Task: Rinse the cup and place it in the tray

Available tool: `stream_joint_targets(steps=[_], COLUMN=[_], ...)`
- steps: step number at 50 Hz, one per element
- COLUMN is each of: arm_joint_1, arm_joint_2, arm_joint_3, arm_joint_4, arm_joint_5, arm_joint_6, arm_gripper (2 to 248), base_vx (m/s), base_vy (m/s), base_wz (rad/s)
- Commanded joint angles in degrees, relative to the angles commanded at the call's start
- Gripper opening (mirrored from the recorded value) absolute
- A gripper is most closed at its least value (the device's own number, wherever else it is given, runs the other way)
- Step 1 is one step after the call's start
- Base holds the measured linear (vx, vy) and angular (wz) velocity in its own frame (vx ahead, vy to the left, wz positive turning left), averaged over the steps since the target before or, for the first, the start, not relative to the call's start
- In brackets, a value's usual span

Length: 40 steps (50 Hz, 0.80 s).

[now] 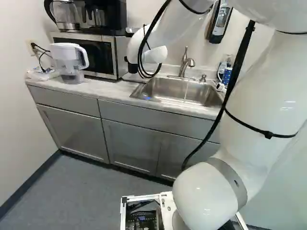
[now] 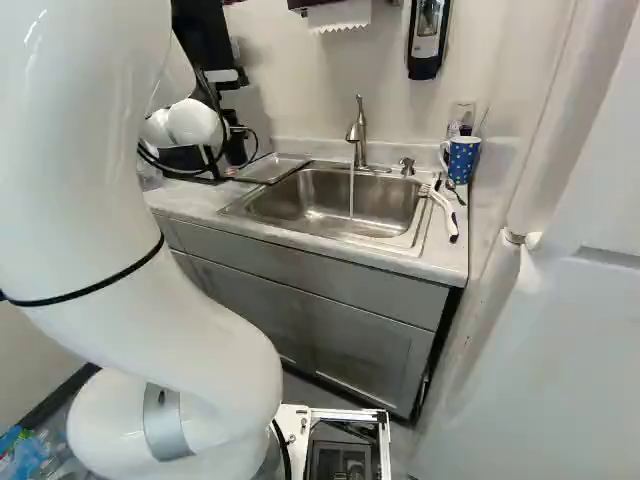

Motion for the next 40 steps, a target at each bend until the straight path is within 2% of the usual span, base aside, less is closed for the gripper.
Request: stream_joint_targets(steps=[40], arm_joint_1=[-6.6], arm_joint_2=[1.1], arm_joint_3=[1.1], arm_joint_4=[0.0], arm_joint_5=[0.0], arm_joint_6=[0.0], arm_gripper=[125], base_vx=[0.0], base_vy=[0.0], base_wz=[0.0])
